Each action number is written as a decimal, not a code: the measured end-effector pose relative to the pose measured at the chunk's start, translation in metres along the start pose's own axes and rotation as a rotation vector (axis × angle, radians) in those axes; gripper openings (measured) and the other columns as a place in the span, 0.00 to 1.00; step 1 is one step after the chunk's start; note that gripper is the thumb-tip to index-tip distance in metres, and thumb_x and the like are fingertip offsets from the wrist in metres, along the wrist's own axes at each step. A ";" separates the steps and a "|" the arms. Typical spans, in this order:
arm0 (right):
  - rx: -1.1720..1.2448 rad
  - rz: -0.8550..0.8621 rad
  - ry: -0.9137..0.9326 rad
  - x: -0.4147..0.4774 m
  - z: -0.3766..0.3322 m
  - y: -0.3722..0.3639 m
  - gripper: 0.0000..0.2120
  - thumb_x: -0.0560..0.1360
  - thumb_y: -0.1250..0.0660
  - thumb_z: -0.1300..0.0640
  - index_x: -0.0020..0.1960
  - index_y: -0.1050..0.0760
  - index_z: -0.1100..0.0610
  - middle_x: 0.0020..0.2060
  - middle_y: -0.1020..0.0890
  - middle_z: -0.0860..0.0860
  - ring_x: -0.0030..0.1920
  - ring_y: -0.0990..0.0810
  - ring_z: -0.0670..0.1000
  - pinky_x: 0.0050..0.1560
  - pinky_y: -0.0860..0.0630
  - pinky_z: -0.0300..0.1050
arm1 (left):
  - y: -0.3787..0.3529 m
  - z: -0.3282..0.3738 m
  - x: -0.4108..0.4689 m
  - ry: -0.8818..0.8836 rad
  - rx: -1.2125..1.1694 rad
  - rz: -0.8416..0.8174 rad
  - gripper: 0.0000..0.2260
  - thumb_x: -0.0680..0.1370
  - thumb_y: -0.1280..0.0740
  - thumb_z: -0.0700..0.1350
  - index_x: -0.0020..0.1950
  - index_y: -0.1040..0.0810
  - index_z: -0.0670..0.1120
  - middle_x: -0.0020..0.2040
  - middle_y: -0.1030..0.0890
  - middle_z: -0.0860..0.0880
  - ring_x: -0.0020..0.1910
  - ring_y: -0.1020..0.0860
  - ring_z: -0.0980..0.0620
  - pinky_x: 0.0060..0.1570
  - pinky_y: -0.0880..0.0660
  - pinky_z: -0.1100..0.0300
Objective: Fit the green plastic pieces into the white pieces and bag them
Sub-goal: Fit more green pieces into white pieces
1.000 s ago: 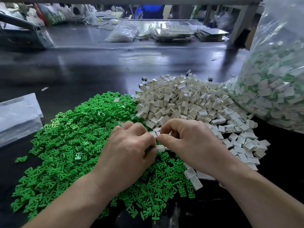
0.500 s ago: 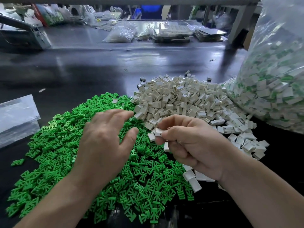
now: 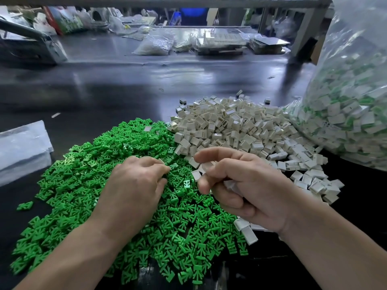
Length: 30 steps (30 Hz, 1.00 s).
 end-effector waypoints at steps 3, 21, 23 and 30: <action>0.003 0.007 0.013 0.000 -0.001 0.000 0.10 0.78 0.39 0.68 0.54 0.22 0.57 0.33 0.20 0.59 0.18 0.37 0.46 0.18 0.42 0.31 | 0.005 0.003 0.001 -0.018 -0.035 0.046 0.09 0.75 0.28 0.45 0.55 0.16 0.48 0.51 0.16 0.51 0.51 0.21 0.48 0.53 0.26 0.47; -0.353 0.098 0.216 0.000 -0.003 0.003 0.05 0.80 0.31 0.59 0.47 0.17 0.52 0.36 0.18 0.52 0.22 0.33 0.44 0.20 0.38 0.34 | 0.003 0.007 -0.006 0.239 -1.269 0.066 0.07 0.68 0.28 0.49 0.46 0.18 0.52 0.43 0.15 0.44 0.41 0.15 0.47 0.36 0.20 0.61; -0.400 0.098 0.225 -0.001 -0.003 0.002 0.03 0.78 0.28 0.57 0.45 0.18 0.52 0.35 0.18 0.51 0.23 0.32 0.43 0.20 0.37 0.34 | -0.001 0.007 -0.007 0.253 -1.295 0.051 0.08 0.69 0.26 0.50 0.46 0.18 0.50 0.43 0.15 0.45 0.41 0.15 0.47 0.36 0.20 0.60; -0.479 0.110 0.246 -0.004 -0.004 -0.002 0.04 0.78 0.28 0.53 0.45 0.18 0.52 0.33 0.20 0.48 0.24 0.32 0.45 0.22 0.36 0.35 | -0.007 0.012 -0.010 0.285 -1.466 -0.062 0.09 0.69 0.25 0.51 0.44 0.17 0.48 0.36 0.20 0.44 0.33 0.22 0.49 0.30 0.25 0.61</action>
Point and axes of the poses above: each hand's wrist, its own x-axis towards the middle knuckle, its own y-axis out of the back of the hand, z = x × y, the point moved 7 cm from there along x, towards the middle knuckle
